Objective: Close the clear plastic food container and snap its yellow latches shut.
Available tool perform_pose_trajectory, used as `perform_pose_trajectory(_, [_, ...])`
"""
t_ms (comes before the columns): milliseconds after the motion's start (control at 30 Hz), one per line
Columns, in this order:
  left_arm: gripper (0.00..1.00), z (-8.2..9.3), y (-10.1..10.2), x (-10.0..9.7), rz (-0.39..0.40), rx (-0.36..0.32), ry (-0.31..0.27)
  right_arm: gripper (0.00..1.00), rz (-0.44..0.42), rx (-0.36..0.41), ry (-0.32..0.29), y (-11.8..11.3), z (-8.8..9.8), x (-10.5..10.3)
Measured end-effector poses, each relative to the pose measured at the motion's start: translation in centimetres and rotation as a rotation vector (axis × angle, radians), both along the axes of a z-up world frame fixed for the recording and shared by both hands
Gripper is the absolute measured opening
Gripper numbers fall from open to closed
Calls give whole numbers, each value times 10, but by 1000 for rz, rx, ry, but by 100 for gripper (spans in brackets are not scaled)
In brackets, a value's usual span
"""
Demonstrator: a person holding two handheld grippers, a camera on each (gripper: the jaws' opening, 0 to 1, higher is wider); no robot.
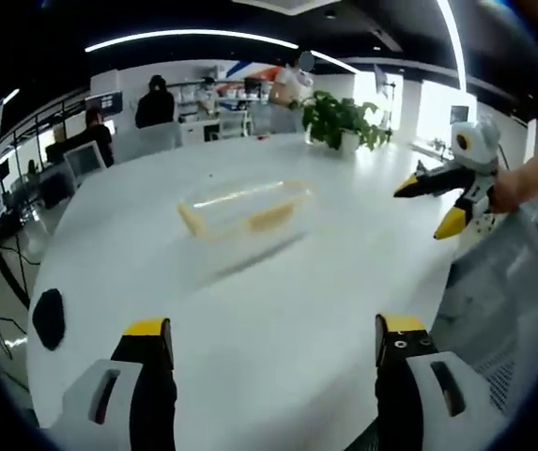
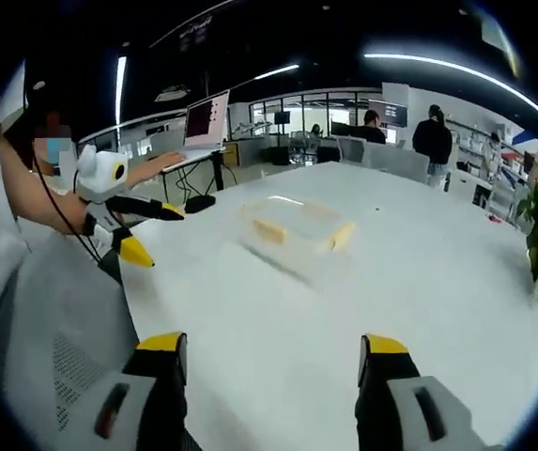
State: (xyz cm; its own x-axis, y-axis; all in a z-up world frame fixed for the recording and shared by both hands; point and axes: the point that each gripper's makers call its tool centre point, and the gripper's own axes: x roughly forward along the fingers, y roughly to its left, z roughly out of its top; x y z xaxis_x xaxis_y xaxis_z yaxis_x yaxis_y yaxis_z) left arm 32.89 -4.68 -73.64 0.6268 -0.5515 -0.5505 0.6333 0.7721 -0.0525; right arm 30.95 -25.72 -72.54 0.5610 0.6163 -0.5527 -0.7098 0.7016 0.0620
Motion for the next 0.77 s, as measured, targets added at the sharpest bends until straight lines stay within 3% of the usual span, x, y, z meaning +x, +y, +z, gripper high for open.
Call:
perform_pose_trajectory(267, [87,5,5,3,26,-14,-16,74,-23,18,-10,-4,3,3])
perform_pose_trajectory(767, [88,5,0,1,7,-11,-18,73,-25,20,-7,-6,2,3])
